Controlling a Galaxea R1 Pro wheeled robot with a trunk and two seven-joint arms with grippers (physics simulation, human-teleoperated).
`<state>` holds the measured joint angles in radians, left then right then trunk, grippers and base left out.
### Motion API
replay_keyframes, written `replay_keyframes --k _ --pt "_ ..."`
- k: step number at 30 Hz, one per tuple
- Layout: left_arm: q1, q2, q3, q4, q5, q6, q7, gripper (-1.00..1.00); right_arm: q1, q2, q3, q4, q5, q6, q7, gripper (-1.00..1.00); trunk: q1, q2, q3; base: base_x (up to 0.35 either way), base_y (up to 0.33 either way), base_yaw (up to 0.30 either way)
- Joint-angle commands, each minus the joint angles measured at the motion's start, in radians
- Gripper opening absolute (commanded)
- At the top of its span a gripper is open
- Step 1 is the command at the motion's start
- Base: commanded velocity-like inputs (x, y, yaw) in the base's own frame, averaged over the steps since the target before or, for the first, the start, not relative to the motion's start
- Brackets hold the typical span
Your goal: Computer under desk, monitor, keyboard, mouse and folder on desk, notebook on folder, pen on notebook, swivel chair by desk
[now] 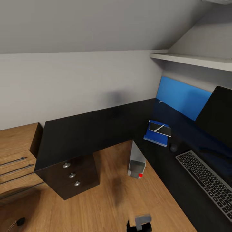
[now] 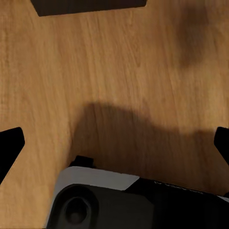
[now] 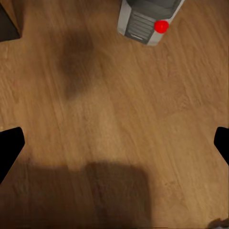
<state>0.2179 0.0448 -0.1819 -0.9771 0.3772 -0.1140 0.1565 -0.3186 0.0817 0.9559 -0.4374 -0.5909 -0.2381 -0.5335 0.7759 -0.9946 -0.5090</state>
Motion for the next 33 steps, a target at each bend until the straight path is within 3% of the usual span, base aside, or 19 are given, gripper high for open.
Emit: replay_keyframes --k 1,2,4,7,10,13,24,33 --pt "0.0 0.001 0.007 -0.001 0.01 -0.003 0.007 1.0 -0.001 0.001 0.009 0.022 -0.011 -0.021 0.017 1.0 -0.004 0.007 0.003 -0.017 -0.001 0.0" --pt "0.0 0.002 0.069 0.02 0.012 0.019 0.003 1.0 -0.001 0.007 0.01 0.136 -0.054 -0.13 0.108 1.0 -0.008 0.014 0.006 -0.002 0.0 0.0" --pt "0.0 0.002 0.072 0.023 0.012 0.039 0.004 1.0 -0.001 0.007 0.01 0.145 -0.081 -0.148 0.114 1.0 -0.015 0.028 0.013 -0.002 0.0 0.0" --pt "-0.004 0.001 0.077 0.028 0.011 0.133 0.004 1.0 0.0 0.008 0.01 0.169 -0.143 -0.175 0.122 1.0 -0.027 0.049 0.026 0.0 0.0 0.0" --pt "-0.024 0.001 0.078 0.045 0.011 0.201 0.004 1.0 0.0 0.008 0.011 0.188 -0.165 -0.187 0.124 1.0 -0.038 0.07 0.04 0.0 0.0 0.0" --pt "-0.048 0.001 0.079 0.084 0.011 0.227 0.004 1.0 0.0 0.009 0.012 0.196 -0.173 -0.2 0.125 1.0 -0.05 0.091 0.054 0.0 0.0 0.014" --pt "-0.252 0.0 0.079 0.413 0.011 0.259 0.005 1.0 0.0 0.01 0.013 0.256 -0.181 -0.313 0.123 1.0 -0.092 0.168 0.105 0.0 0.0 0.072" --pt "-0.279 0.0 0.079 0.467 0.01 0.269 0.003 1.0 0.0 0.011 0.008 0.272 -0.18 -0.335 0.121 1.0 -0.127 0.231 0.146 0.0 0.0 0.175"
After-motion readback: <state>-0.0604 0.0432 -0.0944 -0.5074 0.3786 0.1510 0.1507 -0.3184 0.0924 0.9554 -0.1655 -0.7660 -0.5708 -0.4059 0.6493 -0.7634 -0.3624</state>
